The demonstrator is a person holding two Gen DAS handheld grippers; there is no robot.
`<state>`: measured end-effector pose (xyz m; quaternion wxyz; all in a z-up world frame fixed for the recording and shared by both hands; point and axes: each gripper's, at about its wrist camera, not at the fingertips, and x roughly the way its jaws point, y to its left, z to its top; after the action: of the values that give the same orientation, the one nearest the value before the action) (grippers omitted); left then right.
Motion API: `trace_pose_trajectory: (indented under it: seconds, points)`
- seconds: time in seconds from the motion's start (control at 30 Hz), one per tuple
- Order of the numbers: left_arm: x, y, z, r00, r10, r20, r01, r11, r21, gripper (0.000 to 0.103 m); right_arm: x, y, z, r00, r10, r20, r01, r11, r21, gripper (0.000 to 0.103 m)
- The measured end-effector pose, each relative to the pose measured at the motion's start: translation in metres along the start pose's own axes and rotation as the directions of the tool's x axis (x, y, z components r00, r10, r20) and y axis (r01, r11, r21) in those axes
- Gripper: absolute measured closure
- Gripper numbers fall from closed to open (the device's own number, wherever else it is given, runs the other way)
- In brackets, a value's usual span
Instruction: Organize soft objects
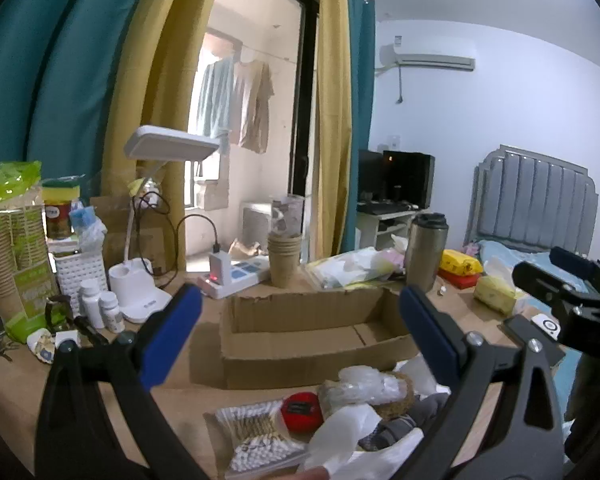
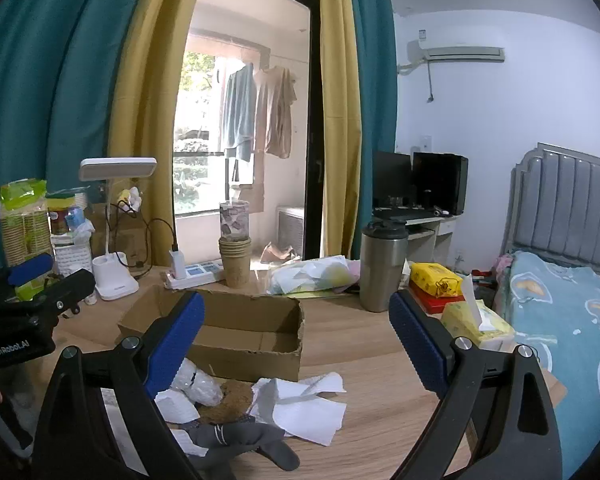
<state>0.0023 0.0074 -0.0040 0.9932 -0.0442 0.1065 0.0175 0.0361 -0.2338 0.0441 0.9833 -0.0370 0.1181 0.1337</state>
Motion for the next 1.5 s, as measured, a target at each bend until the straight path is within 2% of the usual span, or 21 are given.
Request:
trace_pose_trajectory:
  seconds: [0.53, 1.5]
  points:
    - [-0.0024, 0.0033, 0.0001, 1.000, 0.002, 0.003, -0.002, 1.000, -0.009, 0.003, 0.0027, 0.0083, 0.0007, 0.999, 0.032, -0.015, -0.032, 0.999, -0.001, 0.008]
    - [0.0000, 0.0062, -0.0001, 1.000, 0.010, 0.004, -0.010, 1.000, -0.021, 0.003, 0.0046, 0.0101, 0.0017, 1.000, 0.026, -0.013, -0.026, 1.000, 0.002, 0.008]
